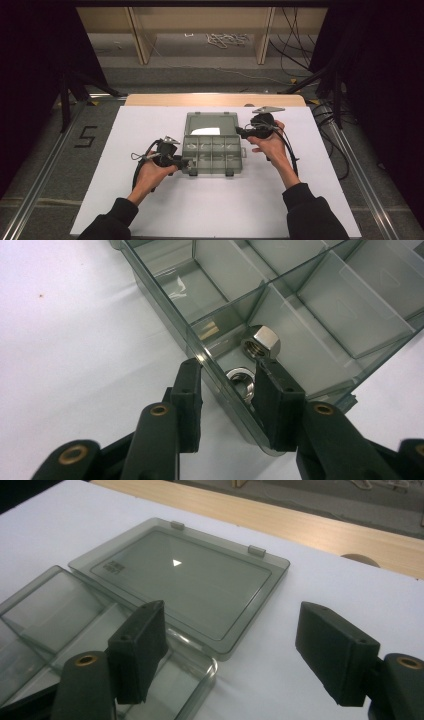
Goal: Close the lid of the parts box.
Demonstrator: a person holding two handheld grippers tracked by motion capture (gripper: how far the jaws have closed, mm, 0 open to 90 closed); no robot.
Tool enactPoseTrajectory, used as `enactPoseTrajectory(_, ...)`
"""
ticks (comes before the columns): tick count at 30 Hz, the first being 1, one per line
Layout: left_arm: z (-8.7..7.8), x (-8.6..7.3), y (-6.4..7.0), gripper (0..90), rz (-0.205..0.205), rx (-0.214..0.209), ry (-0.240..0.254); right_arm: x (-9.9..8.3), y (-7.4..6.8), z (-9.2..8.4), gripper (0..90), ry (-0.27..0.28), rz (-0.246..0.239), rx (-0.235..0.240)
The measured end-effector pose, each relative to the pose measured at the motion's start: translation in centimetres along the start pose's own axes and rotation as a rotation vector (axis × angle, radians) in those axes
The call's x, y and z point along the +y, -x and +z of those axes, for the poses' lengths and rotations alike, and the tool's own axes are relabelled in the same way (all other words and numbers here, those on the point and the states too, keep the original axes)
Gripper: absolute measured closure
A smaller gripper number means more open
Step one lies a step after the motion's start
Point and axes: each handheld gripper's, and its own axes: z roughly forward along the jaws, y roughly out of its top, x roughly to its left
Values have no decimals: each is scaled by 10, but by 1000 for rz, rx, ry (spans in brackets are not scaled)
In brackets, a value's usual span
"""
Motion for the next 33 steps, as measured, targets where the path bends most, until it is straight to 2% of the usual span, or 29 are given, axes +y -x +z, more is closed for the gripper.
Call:
enactPoseTrajectory(1, 0, 0, 0, 642, -2, -2, 1, 2, 2, 3, 296, -3, -17, 7)
enactPoseTrajectory(2, 0, 0, 1, 642, -14, -2, 1, 3, 2, 5, 300, -1, -14, 1)
enactPoseTrajectory(3, 0, 0, 0, 642, 3, -3, -4, 5, 3, 8, 314, -12, 1, 6)
enactPoseTrajectory(5, 0, 0, 1, 643, -9, -5, 1, 9, 7, 13, 316, -33, -9, 15)
enactPoseTrajectory(7, 0, 0, 1, 642, -6, -5, -1, 11, 10, 17, 316, -46, -2, 14)
enactPoseTrajectory(8, 0, 0, 1, 642, -9, -4, -1, 12, 10, 18, 315, -53, 18, 11)
enactPoseTrajectory(10, 0, 0, 0, 641, 5, -7, -5, 14, 13, 21, 316, -45, 1, 8)
enactPoseTrajectory(12, 0, 0, 0, 641, -3, -4, 0, 16, 12, 23, 316, -75, 33, 2)
enactPoseTrajectory(13, 0, 0, 0, 641, -4, -5, 1, 15, 13, 25, 316, -66, 39, 8)
enactPoseTrajectory(14, 0, 0, 0, 641, -2, -7, -8, 14, 15, 27, 316, -73, 22, 5)
enactPoseTrajectory(15, -1, 0, 0, 641, 13, -8, -13, 15, 15, 28, 316, -98, 32, -9)
enactPoseTrajectory(16, -1, 0, -1, 640, 13, -9, -15, 14, 16, 30, 316, -93, 33, 0)
enactPoseTrajectory(17, -1, 0, 0, 640, 12, -9, -14, 14, 15, 32, 316, -105, 66, -13)
enactPoseTrajectory(28, 0, 0, 0, 637, 20, 0, -10, 16, 16, 48, 324, -174, 103, 9)
enactPoseTrajectory(29, 0, 0, 1, 637, 12, 5, -5, 16, 16, 49, 327, -179, 106, 6)
enactPoseTrajectory(30, 0, 0, 1, 637, 22, 1, -10, 16, 15, 50, 327, -189, 119, 9)
enactPoseTrajectory(31, 0, 0, 1, 637, 21, 1, -9, 15, 17, 52, 327, -191, 97, 5)
enactPoseTrajectory(33, 0, 0, 0, 637, 22, 0, -10, 14, 16, 55, 327, -208, 133, 10)
